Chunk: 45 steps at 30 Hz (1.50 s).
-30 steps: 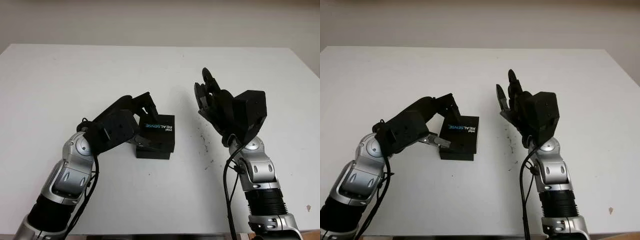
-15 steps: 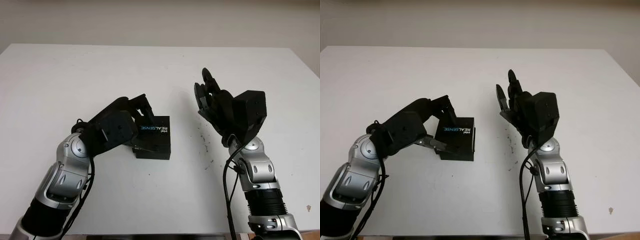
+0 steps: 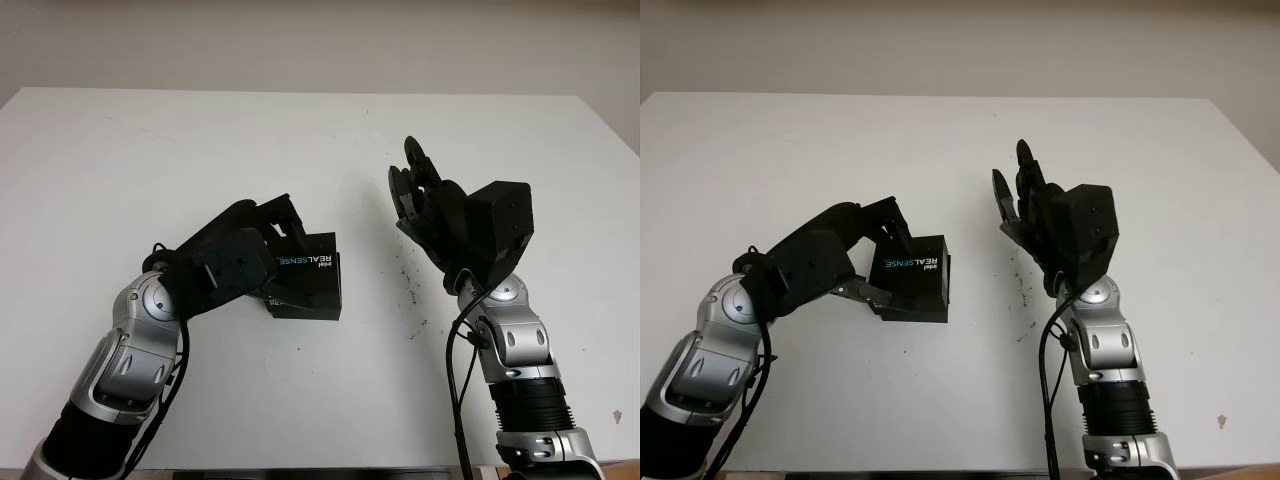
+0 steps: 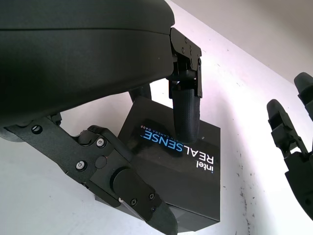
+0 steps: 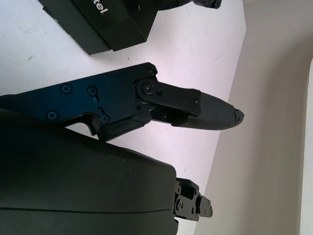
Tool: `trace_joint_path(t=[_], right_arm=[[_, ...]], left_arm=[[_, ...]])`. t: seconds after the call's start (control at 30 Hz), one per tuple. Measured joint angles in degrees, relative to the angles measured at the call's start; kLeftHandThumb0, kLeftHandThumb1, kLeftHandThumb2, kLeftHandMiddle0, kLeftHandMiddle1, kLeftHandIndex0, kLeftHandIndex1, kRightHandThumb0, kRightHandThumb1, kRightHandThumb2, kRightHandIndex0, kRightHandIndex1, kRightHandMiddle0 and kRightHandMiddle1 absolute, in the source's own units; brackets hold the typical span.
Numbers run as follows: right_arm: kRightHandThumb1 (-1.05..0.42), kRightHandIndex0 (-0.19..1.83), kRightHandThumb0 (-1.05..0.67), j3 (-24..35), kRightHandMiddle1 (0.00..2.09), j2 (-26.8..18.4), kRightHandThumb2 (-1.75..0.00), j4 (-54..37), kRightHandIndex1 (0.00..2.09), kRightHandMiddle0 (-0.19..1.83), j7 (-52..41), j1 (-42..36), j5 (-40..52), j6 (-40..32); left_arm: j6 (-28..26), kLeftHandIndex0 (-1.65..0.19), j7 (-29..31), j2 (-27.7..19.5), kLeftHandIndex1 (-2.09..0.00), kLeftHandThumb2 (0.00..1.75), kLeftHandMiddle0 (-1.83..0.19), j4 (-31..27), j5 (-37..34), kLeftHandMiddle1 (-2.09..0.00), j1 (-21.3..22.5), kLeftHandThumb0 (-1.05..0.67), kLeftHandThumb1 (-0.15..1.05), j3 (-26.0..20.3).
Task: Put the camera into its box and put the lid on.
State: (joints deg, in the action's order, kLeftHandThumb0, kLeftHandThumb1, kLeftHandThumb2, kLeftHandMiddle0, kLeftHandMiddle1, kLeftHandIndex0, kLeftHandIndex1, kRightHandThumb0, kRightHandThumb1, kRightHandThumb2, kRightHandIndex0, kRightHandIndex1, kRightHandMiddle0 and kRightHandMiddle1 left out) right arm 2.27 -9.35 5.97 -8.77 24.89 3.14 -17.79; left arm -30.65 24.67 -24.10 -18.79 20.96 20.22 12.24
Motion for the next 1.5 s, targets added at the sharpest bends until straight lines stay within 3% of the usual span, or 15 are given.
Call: trace_joint_path(t=[0.57,0.67,0.7,0.73,0.83,0.87,1.03,1.37,1.5], right_arm=[[-1.05,-0.12,-0.71,-0.69,0.06,0.39,-0.60,0.14,0.06,-0.13,0.58,-0.18,-0.40,0.66],[-1.05,-0.11,-0.71,-0.73,0.06,0.42,-0.60,0.16,0.07,-0.13,0.86,-0.20,-0.48,0.71],[-1.05,-0.11,-0.71,-0.71,0.06,0.43,-0.60,0.18,0.06,-0.13,0.92,-0.21,-0.46,0.72],[-1.05,-0.12,-0.71,-0.71,0.06,0.45,-0.59,0.18,0.06,-0.13,0.92,-0.23,-0.45,0.72],[-1.05,-0.12,-0.72,-0.69,0.06,0.46,-0.59,0.19,0.06,-0.13,0.87,-0.31,-0.37,0.72],[-1.05,-0.12,-0.72,-0.68,0.06,0.46,-0.59,0.19,0.06,-0.13,0.84,-0.33,-0.35,0.72],[-1.05,-0.11,-0.72,-0.68,0.06,0.44,-0.60,0.19,0.06,-0.12,0.75,-0.39,-0.36,0.72],[-1.05,-0.12,-0.71,-0.71,0.05,0.45,-0.60,0.19,0.06,-0.14,0.69,-0.44,-0.40,0.71],[-1.05,-0.10,-0.72,-0.73,0.06,0.45,-0.59,0.19,0.06,-0.12,1.01,-0.46,-0.63,0.71]], left_arm=[[3.34,-0.19,-1.21,1.04,-1.91,0.05,-0.49,1.58,-1.08,-1.97,0.02,-0.26,1.03,0.03],[3.82,-0.16,-1.12,0.48,-1.89,0.06,-0.40,1.58,0.38,-2.01,0.03,-0.31,1.04,0.79],[4.11,-0.07,-0.52,-0.37,-1.77,0.10,-0.29,1.57,1.94,-1.89,0.23,-0.37,1.05,1.81],[4.41,0.07,0.81,-1.71,-1.37,0.19,-0.07,1.57,3.85,-1.42,0.60,-0.48,1.05,3.10],[8.00,0.15,7.49,-7.97,-0.37,0.48,0.12,1.46,11.46,-0.25,4.09,-0.73,1.05,8.03],[8.87,0.17,9.56,-9.77,-0.25,0.52,0.16,1.42,13.98,-0.13,5.07,-0.77,1.05,9.33],[10.95,0.19,14.00,-11.11,-0.01,0.69,0.19,0.41,19.06,0.00,5.82,-0.87,1.05,11.31],[11.76,0.19,15.63,-10.82,0.00,0.74,0.19,0.39,19.20,0.00,5.38,-0.88,1.05,9.97],[11.47,0.19,16.14,-10.23,0.00,0.71,0.19,0.84,14.98,0.00,4.58,-0.85,1.05,7.10]])
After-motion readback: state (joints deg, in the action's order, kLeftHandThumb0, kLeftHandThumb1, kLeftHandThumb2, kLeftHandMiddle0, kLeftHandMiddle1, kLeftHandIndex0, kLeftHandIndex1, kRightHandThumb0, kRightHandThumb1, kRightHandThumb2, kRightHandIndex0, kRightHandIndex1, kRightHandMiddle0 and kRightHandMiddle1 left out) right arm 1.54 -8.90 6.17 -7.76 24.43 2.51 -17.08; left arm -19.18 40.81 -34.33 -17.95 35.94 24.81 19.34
